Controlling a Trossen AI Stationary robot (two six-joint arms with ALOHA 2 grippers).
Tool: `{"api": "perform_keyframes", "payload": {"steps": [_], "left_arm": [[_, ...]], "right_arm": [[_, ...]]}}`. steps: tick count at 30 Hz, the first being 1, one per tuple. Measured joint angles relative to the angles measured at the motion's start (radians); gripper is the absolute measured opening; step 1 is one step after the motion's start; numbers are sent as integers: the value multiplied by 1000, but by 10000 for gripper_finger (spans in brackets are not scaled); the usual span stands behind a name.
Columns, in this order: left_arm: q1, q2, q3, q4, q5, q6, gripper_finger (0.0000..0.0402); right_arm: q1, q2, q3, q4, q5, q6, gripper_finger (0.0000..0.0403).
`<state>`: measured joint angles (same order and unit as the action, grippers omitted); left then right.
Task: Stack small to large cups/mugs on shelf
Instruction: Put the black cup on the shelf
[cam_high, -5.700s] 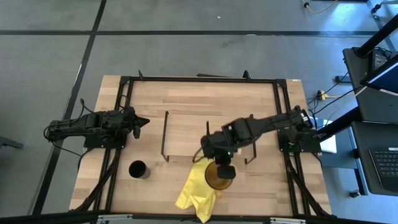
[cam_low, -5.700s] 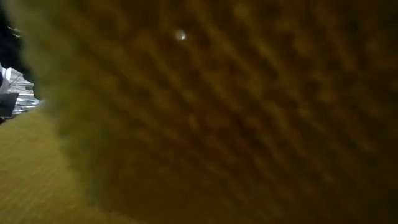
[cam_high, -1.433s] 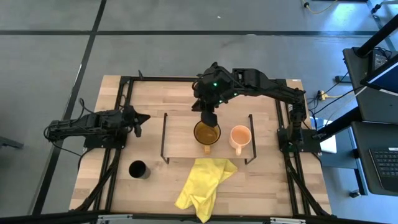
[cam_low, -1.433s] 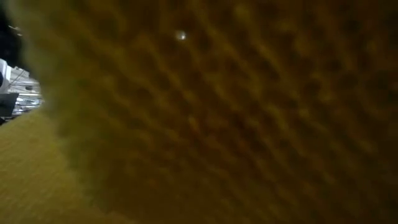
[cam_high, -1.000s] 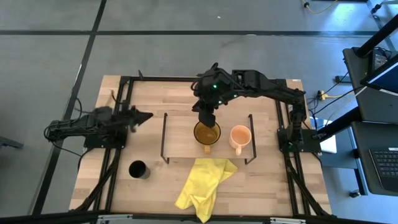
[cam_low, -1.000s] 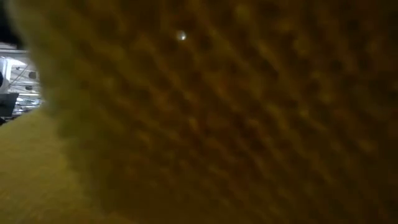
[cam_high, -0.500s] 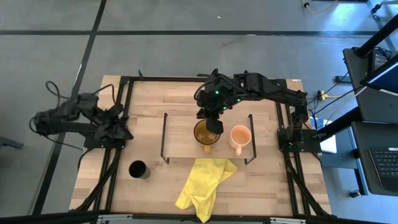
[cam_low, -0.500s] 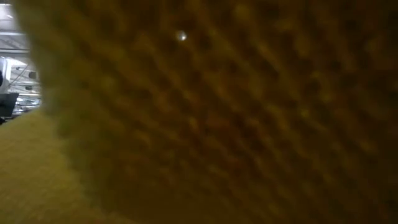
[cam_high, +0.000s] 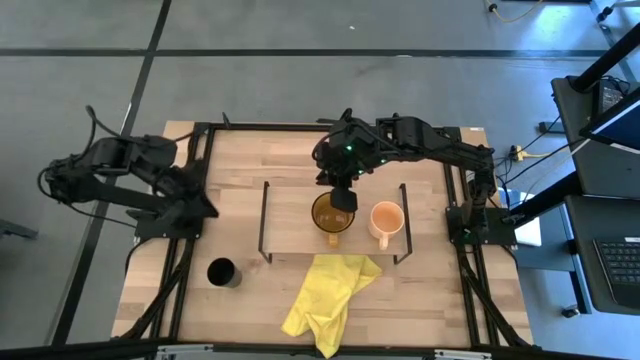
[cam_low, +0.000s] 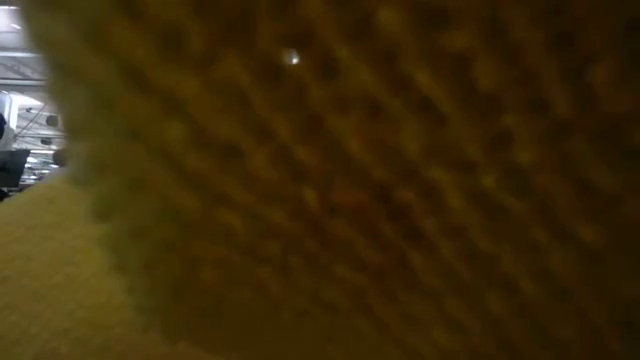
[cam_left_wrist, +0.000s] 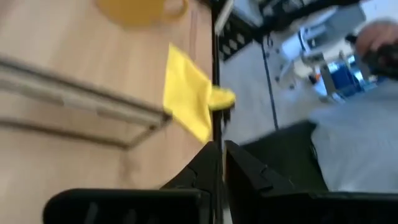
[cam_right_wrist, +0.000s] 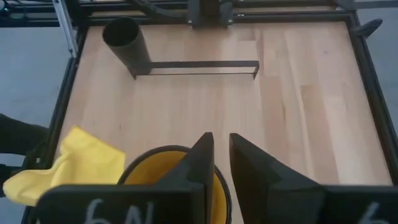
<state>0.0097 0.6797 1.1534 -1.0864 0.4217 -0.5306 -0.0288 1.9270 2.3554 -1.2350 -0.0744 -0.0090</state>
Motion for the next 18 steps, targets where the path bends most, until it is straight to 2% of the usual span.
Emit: {"api": "perform_keyframes", "payload": {"steps": [3,7,8,11,14,18], "left_arm": [[0,2,0,51,-68,-2,21],[0,0,0,109,-209,-47,21],[1,1,0,121,-213,-68,21],[0,8,0,115,-112,-64,20],[-24,36,3,-15,-91,-30,17],[-101,113,1,-263,-177,85,10]], "right_arm": [[-1,0,0,-1,2,0,53],[-1,0,0,-2,2,1,53],[-1,0,0,-3,2,2,53],[4,0,0,-12,2,0,53],[7,0,0,-19,2,-16,53],[7,-2,0,-28,3,-24,53]]}}
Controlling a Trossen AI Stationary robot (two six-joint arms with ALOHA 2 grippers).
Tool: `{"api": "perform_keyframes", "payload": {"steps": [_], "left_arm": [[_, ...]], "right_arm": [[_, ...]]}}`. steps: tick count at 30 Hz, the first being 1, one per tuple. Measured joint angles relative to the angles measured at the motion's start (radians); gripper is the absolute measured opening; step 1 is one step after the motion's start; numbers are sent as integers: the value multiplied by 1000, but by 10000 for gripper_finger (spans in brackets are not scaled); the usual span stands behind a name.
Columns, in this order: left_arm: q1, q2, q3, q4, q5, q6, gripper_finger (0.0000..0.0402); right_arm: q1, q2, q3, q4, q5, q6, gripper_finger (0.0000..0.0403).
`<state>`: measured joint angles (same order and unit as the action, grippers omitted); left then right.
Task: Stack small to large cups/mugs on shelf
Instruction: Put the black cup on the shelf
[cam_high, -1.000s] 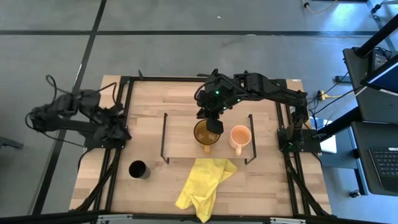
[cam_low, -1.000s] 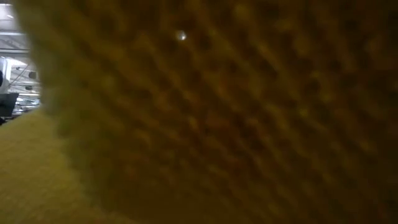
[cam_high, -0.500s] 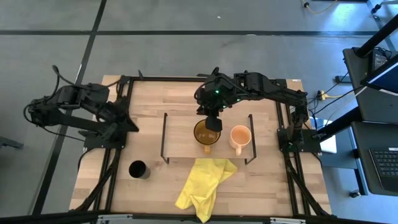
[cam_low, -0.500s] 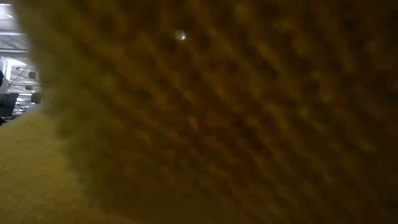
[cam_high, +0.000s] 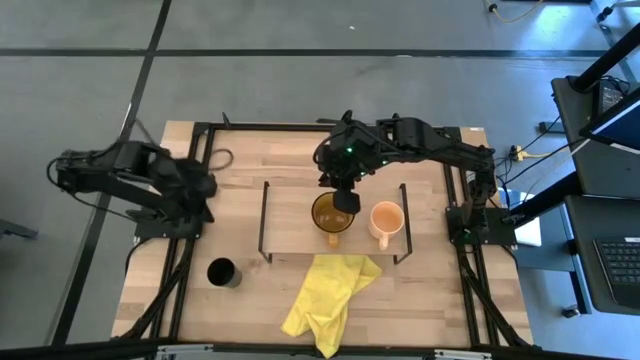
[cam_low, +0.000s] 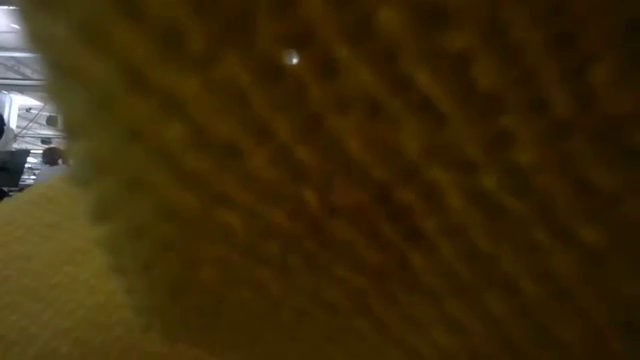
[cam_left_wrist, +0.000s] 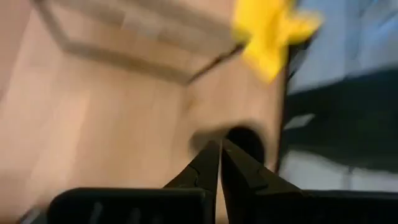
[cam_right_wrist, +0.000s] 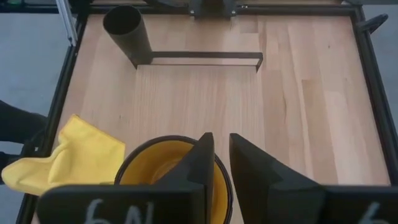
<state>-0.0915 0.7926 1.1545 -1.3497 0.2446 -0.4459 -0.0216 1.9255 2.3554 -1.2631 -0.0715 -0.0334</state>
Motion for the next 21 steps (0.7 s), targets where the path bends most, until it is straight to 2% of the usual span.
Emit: {"api": "perform_keyframes", "payload": {"steps": [4,9,12,18,21], "left_arm": [[-63,61,-1,-74,-15,-16,5],[-166,96,3,-56,-75,-155,1],[-261,118,50,-37,-166,-258,1],[-506,219,246,-53,-445,-394,0],[-624,293,329,-90,-528,-457,0]], "right_arm": [[0,-9,0,-9,2,6,53],[0,-18,0,-44,2,40,53],[0,-22,0,-52,2,51,53],[0,-26,0,-56,2,30,53],[0,-26,0,-56,2,-2,53]]}}
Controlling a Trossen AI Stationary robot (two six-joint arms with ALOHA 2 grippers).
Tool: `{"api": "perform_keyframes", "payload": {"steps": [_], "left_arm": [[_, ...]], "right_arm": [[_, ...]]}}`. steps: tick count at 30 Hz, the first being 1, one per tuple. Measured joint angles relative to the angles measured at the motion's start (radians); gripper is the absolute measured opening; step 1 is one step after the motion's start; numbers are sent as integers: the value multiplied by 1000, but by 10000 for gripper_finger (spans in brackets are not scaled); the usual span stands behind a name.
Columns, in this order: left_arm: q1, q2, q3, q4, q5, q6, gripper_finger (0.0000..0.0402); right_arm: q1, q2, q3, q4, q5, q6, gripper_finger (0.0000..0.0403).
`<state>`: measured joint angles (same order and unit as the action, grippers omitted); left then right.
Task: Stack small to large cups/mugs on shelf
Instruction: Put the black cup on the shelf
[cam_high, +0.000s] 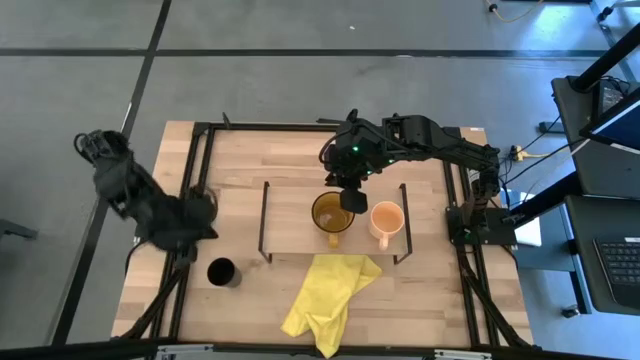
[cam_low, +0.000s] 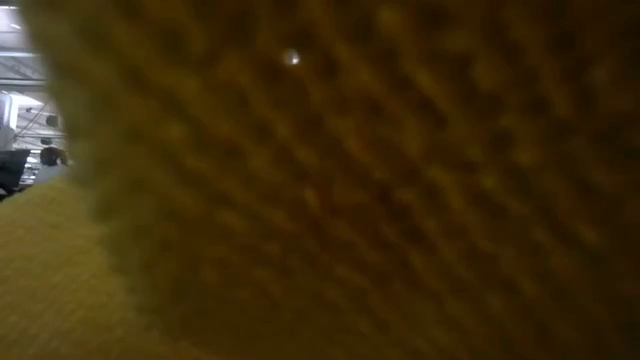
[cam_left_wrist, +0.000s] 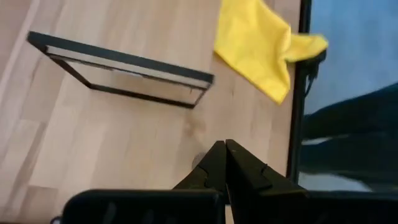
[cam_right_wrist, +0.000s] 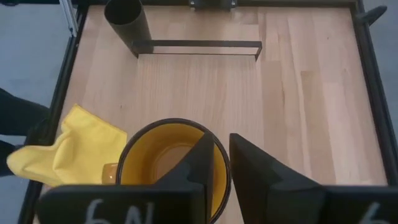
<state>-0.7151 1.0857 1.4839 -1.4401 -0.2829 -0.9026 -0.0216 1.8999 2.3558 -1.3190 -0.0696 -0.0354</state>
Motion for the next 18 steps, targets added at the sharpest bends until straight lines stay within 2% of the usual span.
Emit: {"api": "perform_keyframes", "payload": {"steps": [3,8,18], "left_arm": [[-101,95,64,-55,-43,-27,0],[-208,202,88,-134,-31,45,0],[-135,230,77,-114,3,42,0]], "right_arm": [[-1,0,0,0,0,-26,53],[-14,0,0,-5,-1,-71,53],[-21,0,0,-8,-1,-78,53]]}}
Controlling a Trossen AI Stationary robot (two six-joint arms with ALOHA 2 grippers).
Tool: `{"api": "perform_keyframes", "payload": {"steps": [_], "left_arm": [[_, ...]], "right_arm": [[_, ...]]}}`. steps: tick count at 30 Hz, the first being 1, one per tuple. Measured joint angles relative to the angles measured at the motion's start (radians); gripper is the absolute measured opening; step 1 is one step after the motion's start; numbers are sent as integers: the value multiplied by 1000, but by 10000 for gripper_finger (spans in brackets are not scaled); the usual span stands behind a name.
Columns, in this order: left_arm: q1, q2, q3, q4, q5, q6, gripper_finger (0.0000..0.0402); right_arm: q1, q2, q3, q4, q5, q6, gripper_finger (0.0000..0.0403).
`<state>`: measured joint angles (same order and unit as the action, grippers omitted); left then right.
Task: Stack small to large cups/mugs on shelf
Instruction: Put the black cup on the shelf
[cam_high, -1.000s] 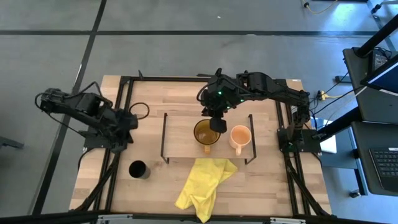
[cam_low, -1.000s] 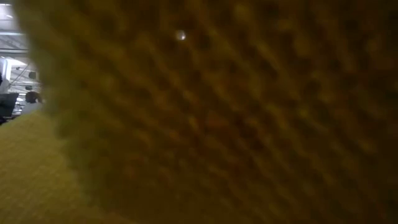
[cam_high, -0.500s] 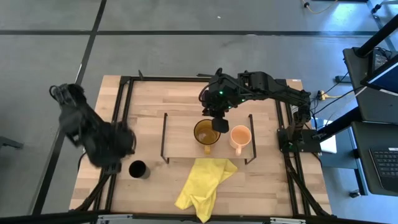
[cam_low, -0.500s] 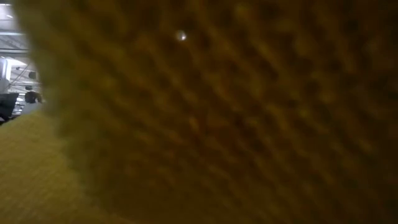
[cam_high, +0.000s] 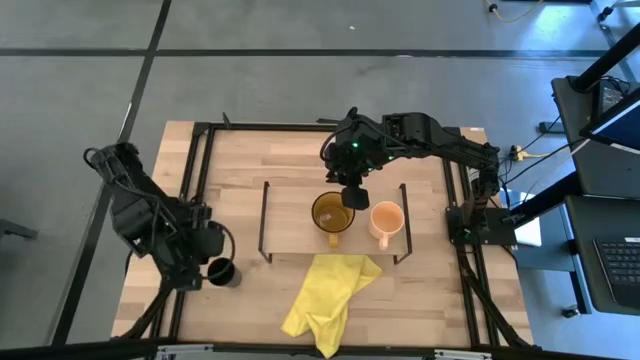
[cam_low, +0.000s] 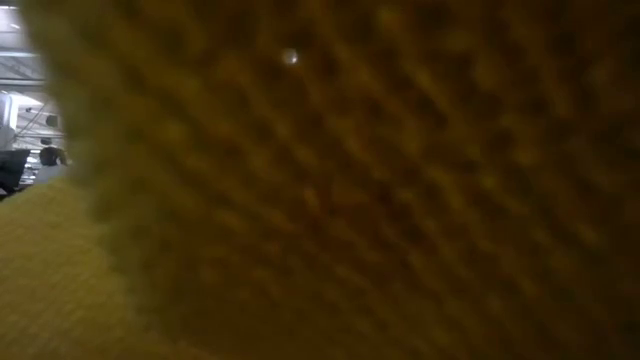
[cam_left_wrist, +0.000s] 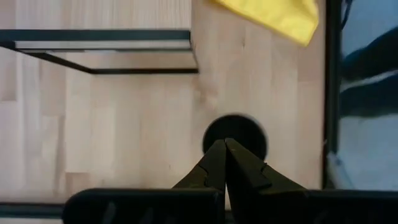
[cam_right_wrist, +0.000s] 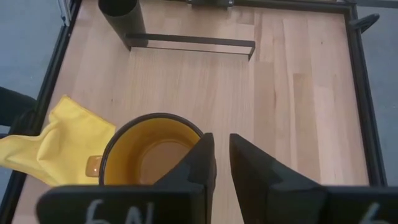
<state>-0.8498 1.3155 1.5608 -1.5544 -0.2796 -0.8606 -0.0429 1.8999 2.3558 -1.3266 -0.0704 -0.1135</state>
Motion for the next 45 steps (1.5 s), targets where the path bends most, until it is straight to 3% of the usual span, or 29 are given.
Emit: {"api": "perform_keyframes", "payload": {"steps": [9,14,19,25,28,33,45], "left_arm": [[71,0,0,19,57,-127,0],[90,1,-7,-22,178,-180,1],[90,-10,-109,-17,202,-239,22],[76,-8,-275,-18,278,-307,79],[75,-8,-292,-16,273,-308,102],[53,-8,-282,4,163,-309,126],[11,-8,-282,120,156,-309,139]], "right_arm": [[0,0,0,-3,0,6,53],[0,0,0,-4,0,7,53],[0,0,0,-4,-1,8,53],[0,0,0,-14,-2,30,53],[0,0,0,-27,-2,31,53],[0,0,0,-34,-2,38,53],[0,0,0,-37,-1,27,53]]}}
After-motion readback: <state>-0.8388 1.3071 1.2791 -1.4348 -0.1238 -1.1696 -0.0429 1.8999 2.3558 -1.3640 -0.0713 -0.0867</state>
